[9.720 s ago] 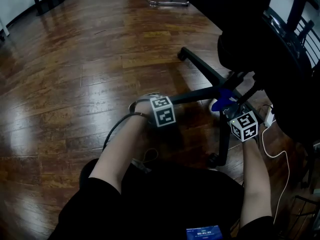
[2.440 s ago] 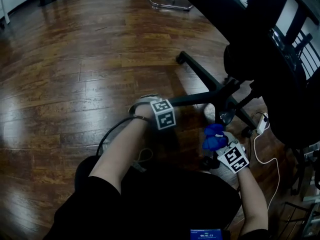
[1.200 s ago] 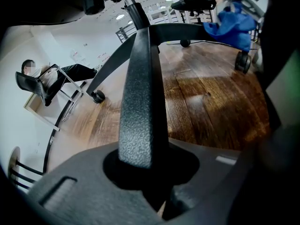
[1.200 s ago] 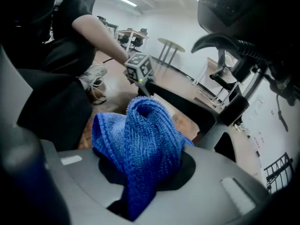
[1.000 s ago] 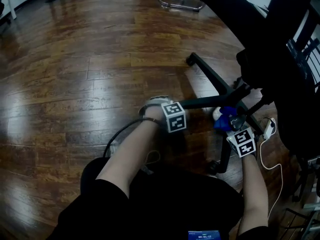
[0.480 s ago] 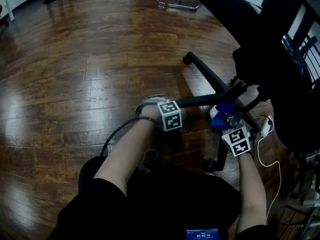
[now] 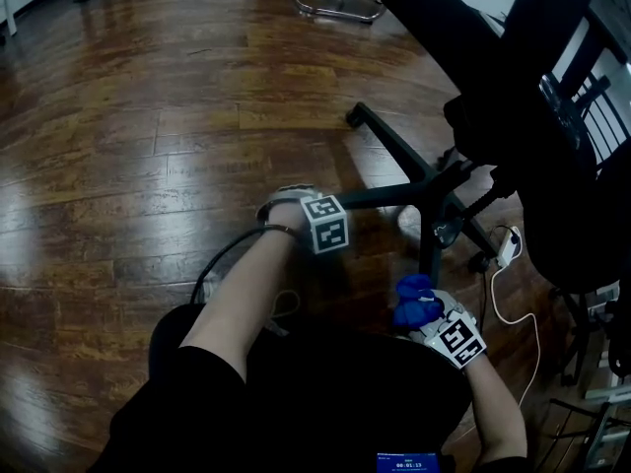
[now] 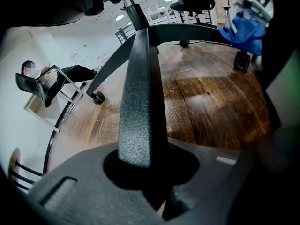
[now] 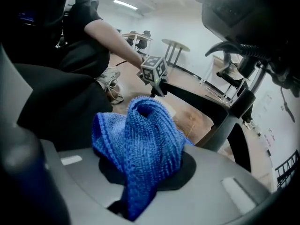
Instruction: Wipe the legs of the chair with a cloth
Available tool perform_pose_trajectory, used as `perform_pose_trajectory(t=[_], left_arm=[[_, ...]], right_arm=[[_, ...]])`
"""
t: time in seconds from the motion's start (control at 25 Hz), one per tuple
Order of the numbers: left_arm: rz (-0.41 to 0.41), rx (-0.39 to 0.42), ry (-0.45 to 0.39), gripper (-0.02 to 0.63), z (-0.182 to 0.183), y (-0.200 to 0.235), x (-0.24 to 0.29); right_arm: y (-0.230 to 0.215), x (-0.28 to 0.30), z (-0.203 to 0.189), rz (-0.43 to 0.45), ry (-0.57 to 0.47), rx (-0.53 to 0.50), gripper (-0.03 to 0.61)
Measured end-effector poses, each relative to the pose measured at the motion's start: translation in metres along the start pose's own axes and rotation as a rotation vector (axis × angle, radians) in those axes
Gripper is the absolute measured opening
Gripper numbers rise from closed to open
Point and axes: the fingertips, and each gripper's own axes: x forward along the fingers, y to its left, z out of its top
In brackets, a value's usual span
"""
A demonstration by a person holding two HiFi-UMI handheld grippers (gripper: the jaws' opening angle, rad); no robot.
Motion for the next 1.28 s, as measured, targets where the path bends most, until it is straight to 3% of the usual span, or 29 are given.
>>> perform_pose_trajectory(t=[0.16,0.48,0.64,0.92,1.08,1.28], left_arm=[[0.005,0.004,-0.005,0.071,0.0,0.001,0.0],[0.018,0.008,-0.014,0.071,0.002,0.001,-0.001],[0.03,0.006,-0.017,0.067,0.001,0.004,0.0],[0.011,0.015,-0.014,0.066,0.003,0.0,-0.001],[0.002,0.023,-0.017,0.066,0.002,0.001,-0.001],[-0.004,0.023,-0.01,0.066,0.001,0.001,0.0]], right_arm=[[-0.035,0.01,0.01,-0.069,-0.007,-0.035,0.081],[-0.186,0.038,0.058,-0.385,-0.034,0.058,0.081],[-0.199,0.056,0.059,-0.468,0.125,-0.131,0.081],[-0.164,0.057,0.039,-0.402,0.303,-0.295,0.08],[-0.101,0.049,0.017,-0.255,0.434,-0.378,0.08],[-0.016,0.029,-0.02,-0.091,0.549,-0.397,0.08]])
